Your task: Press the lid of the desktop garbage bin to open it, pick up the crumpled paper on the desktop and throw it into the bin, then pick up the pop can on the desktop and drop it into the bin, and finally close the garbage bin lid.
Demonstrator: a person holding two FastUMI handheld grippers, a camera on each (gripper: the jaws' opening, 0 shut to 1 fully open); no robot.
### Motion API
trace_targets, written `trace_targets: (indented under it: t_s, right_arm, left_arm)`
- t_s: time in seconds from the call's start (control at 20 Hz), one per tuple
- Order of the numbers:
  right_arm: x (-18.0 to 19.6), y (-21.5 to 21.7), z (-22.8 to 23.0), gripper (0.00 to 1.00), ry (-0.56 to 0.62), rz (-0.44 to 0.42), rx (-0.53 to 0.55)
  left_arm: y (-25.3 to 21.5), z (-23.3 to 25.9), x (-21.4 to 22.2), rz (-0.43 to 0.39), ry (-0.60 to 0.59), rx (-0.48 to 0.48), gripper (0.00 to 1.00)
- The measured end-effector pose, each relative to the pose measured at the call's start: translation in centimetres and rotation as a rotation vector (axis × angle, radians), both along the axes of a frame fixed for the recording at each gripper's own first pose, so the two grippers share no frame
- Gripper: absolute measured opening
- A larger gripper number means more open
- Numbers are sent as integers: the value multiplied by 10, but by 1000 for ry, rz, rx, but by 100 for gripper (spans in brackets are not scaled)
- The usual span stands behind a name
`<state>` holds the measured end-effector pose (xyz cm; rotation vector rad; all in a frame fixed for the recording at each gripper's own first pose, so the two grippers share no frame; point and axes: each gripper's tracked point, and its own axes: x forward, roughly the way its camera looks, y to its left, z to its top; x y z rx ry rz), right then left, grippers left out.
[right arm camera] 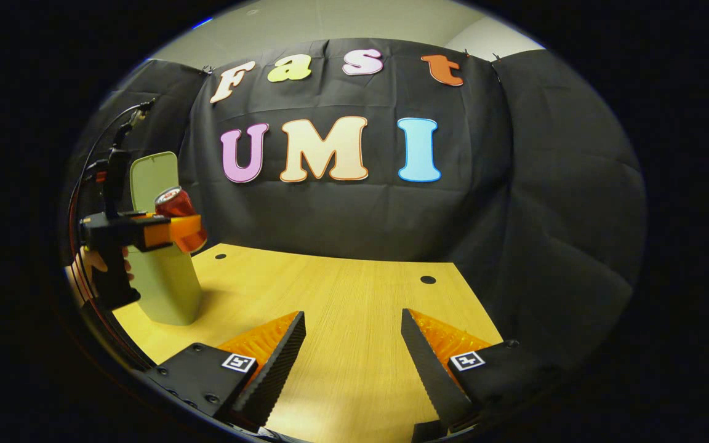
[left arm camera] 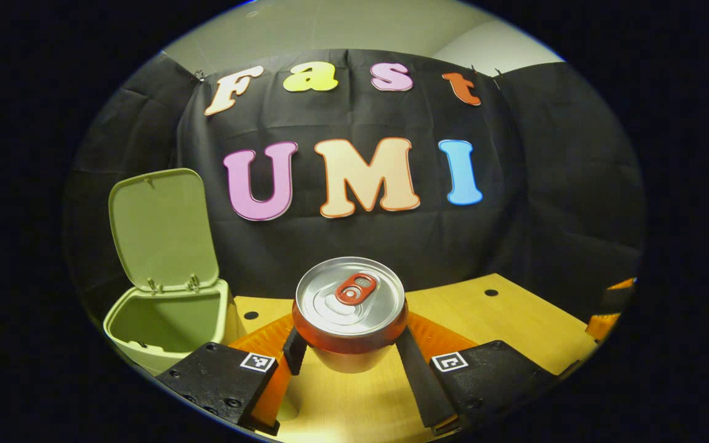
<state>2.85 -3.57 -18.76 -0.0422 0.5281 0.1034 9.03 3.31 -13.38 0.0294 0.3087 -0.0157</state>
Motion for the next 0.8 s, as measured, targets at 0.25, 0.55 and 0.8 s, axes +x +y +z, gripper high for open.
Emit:
trace_targets:
  t_s: [0.25,0.55,0.8]
  right_arm:
    - [1,5,1,99,-8,3,6]
    - [0,15,-4,99,1,13,13]
    - [-1,31,-9,99,23,40,24]
  left_arm:
    - [62,45,13,124,-87,50,75]
    - [147,48,2,305,-89,73,77]
    - [194,27,-22,406,-48,82,77]
